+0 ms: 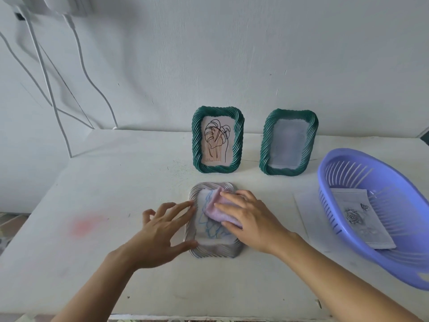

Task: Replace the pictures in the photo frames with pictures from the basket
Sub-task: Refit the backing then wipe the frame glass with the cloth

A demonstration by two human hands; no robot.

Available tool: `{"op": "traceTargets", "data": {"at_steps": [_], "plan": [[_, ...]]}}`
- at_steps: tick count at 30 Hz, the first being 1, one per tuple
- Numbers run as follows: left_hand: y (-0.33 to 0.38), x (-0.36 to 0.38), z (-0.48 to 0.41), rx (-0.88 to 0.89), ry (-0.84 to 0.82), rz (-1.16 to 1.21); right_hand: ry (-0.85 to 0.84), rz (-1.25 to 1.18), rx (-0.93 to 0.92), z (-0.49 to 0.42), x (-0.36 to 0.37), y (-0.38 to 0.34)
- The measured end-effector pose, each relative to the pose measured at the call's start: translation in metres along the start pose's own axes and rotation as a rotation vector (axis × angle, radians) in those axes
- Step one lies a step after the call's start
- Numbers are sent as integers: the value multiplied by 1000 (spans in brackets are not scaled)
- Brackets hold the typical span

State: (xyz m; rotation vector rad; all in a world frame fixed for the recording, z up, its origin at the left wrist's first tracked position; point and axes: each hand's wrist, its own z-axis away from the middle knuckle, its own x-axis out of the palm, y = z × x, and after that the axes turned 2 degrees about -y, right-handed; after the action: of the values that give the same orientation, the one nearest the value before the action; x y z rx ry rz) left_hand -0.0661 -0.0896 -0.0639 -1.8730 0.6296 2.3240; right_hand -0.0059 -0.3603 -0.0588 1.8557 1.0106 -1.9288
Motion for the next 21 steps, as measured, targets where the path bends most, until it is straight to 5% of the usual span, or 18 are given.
{"op": "traceTargets", "data": {"at_steps": [10,21], "plan": [[-1,0,-6,25,50,17,215,50,19,-20,10,-4],[-6,-2,-10,28,4,8,226,52,5,-46,33,-13]]}}
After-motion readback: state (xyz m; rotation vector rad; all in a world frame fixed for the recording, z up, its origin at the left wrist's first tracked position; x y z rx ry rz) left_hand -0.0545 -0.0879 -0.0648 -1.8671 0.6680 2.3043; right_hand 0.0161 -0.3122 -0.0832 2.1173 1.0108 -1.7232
